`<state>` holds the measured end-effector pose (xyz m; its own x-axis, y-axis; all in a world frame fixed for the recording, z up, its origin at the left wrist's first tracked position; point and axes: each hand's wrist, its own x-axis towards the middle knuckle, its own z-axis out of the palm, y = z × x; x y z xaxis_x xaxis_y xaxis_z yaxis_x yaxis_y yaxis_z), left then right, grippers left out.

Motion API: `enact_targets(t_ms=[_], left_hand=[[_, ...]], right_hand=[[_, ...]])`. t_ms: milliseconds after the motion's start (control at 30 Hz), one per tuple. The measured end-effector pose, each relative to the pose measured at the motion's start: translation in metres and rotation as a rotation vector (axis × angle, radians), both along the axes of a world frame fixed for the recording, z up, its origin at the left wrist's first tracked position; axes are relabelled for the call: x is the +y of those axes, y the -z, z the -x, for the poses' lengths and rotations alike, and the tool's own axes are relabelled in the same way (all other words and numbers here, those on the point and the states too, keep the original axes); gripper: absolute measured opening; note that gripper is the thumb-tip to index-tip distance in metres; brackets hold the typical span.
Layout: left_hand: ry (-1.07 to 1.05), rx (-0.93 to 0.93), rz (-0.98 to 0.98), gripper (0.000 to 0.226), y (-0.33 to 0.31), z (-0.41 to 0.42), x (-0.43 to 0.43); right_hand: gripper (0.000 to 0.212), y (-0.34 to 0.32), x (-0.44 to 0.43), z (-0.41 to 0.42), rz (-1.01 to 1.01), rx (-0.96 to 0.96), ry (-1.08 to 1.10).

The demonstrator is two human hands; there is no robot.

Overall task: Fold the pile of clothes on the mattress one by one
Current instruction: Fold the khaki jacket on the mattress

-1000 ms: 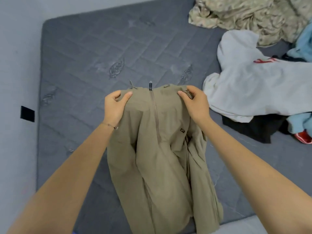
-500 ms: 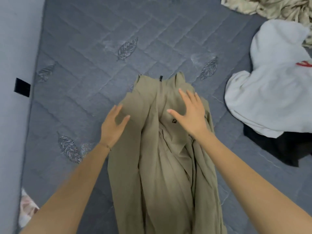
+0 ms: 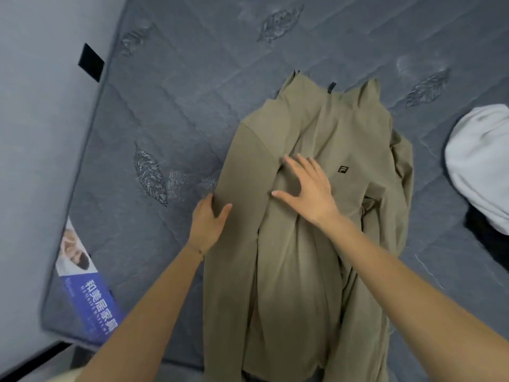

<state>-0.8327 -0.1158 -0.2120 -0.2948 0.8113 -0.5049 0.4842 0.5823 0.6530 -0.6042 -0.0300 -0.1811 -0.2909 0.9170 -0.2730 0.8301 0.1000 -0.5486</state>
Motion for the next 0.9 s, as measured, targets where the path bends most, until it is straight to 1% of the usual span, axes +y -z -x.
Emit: enact_targets(t_ms=[67,100,167,200,267,367,500,633,700,767,833,900], left_hand=[[-0.031,0.081,0.026,0.049,0.015,0.004,-0.004],[-0.046,0.121,0.03,0.041,0.022,0.005,-0.006],[-0.074,0.188,-0.002,0.016,0.025,0.001,-0.009],[-0.104,0.184,-0.042,0.014,0.021,-0.001,-0.01],[-0.191,0.129,-0.139,0.021,0.009,-0.001,-0.012],[-0.239,0.046,-0.259,0.018,-0.014,0.013,-0.011],[-0.164,0.041,-0.395,0.015,-0.036,0.052,0.003],[-0.073,0.09,-0.416,0.009,-0.047,0.098,0.022],[-0.016,0.094,-0.43,0.009,-0.052,0.114,0.03],[0.024,0.082,-0.43,0.011,-0.055,0.126,0.04],[0.021,0.053,-0.409,0.012,-0.054,0.137,0.05],[-0.01,0.025,-0.361,0.013,-0.049,0.147,0.056]], right_hand=[[0.085,0.006,0.0,0.014,-0.008,0.0,-0.079],[0.085,0.009,0.001,0.02,-0.016,0.002,-0.127],[0.084,0.012,0.004,0.034,-0.032,0.004,-0.216],[0.083,0.012,0.007,0.04,-0.035,0.006,-0.255],[0.08,0.011,0.018,0.053,-0.05,0.001,-0.332],[0.076,0.005,0.039,0.079,-0.046,0.025,-0.427],[0.069,-0.004,0.059,0.125,-0.03,0.092,-0.443],[0.061,-0.009,0.071,0.163,-0.05,0.079,-0.474],[0.052,-0.009,0.079,0.18,-0.023,0.055,-0.518],[0.031,-0.01,0.085,0.198,0.017,0.066,-0.523],[0.01,-0.011,0.091,0.213,0.084,0.165,-0.454],[0.01,-0.013,0.095,0.223,0.129,0.279,-0.337]])
